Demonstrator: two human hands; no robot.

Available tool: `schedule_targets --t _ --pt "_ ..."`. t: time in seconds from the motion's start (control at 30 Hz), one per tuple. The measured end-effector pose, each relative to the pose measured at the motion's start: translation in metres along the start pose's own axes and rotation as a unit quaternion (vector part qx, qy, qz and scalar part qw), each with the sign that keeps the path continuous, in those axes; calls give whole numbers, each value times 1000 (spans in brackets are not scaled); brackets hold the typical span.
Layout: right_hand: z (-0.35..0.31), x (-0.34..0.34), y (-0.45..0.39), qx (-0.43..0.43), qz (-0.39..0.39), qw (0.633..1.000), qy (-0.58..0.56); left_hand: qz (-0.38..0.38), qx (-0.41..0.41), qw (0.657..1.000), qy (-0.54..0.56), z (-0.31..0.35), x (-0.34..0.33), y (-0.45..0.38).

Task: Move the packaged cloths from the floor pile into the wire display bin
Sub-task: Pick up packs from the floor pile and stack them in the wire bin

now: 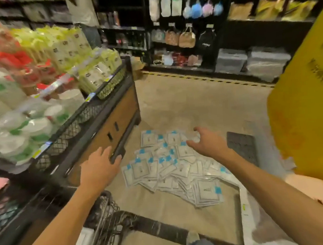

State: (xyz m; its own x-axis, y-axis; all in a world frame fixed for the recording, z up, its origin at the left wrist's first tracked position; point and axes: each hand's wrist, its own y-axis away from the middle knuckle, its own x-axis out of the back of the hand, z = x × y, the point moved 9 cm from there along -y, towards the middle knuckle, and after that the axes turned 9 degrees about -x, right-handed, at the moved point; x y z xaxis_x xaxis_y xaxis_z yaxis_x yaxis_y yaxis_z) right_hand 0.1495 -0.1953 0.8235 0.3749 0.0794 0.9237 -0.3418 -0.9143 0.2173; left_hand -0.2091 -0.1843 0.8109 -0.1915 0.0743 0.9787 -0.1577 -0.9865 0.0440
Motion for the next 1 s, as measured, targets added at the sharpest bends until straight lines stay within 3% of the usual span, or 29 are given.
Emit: schedule_targets --t 0.5,0.83,1.0 --pt "275 58 -88 -166 21 984 -70 -70 -166 982 -58 298 -72 -157" --pt "380 4 -108 -328 -26 939 -99 -168 -260 948 -77 379 -175 -244" --pt "401 -23 -107 -419 -26 897 -138 -239 -334 907 -97 412 -239 -287"
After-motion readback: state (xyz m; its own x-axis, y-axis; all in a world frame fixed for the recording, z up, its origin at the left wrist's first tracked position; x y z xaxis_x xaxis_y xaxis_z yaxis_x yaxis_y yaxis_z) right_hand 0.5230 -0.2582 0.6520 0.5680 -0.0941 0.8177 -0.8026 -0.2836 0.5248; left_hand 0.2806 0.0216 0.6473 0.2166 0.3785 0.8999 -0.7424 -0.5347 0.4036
